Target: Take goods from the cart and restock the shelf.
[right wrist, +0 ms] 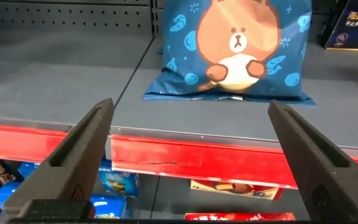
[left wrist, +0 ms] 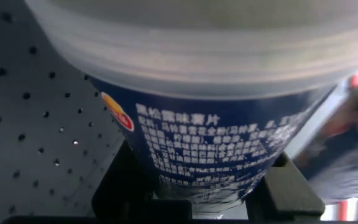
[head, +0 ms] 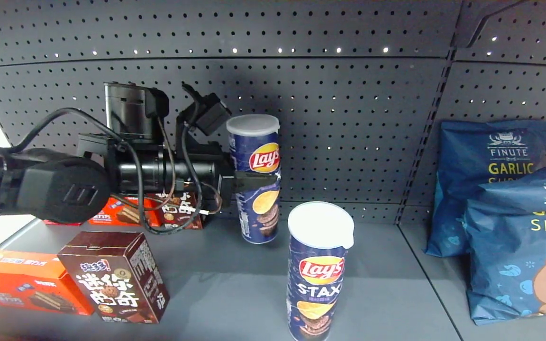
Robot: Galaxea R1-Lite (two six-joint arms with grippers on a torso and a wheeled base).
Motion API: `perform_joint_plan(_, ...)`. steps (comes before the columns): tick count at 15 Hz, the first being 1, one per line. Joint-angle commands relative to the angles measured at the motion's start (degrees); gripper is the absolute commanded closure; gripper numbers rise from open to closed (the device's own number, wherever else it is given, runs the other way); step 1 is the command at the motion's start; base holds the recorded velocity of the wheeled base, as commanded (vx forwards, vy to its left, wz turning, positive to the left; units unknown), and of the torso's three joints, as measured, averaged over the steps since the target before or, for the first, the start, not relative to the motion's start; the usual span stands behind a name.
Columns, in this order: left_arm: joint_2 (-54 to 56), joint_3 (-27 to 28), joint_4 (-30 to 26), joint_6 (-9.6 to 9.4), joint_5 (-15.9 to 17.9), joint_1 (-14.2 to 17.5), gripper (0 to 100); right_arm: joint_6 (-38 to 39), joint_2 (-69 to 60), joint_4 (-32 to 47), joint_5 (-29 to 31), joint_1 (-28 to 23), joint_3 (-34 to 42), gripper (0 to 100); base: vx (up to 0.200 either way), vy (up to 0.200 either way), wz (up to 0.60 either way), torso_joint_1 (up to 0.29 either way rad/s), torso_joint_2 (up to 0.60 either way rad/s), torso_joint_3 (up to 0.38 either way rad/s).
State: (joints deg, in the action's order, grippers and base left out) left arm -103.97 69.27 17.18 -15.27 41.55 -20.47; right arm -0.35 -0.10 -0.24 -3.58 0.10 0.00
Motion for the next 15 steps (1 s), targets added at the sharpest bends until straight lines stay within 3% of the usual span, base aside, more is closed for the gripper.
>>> perform_joint_plan(1, -5.1, 1.7, -0.3, -2.22, 0.6, 0.7, 100, 0.0, 0.1, 0.0, 0.0, 0.1, 0.0, 0, 0.0, 0.0, 0.0, 0.0, 0.0, 0.0)
perform_joint_plan(9, -9.7, 6.0, 0.4, -2.39, 4.4, -1.2, 100, 0.0, 0.1, 0.0, 0.0, 0.1, 0.0, 0, 0.0, 0.0, 0.0, 0.0, 0.0, 0.0)
perform_joint_plan(15, -13.4, 6.4, 5.4, -2.22, 4.7, -3.8, 100, 0.0, 0.1, 0.1, 0.0, 0.1, 0.0, 0, 0.0, 0.0, 0.0, 0.0, 0.0, 0.0)
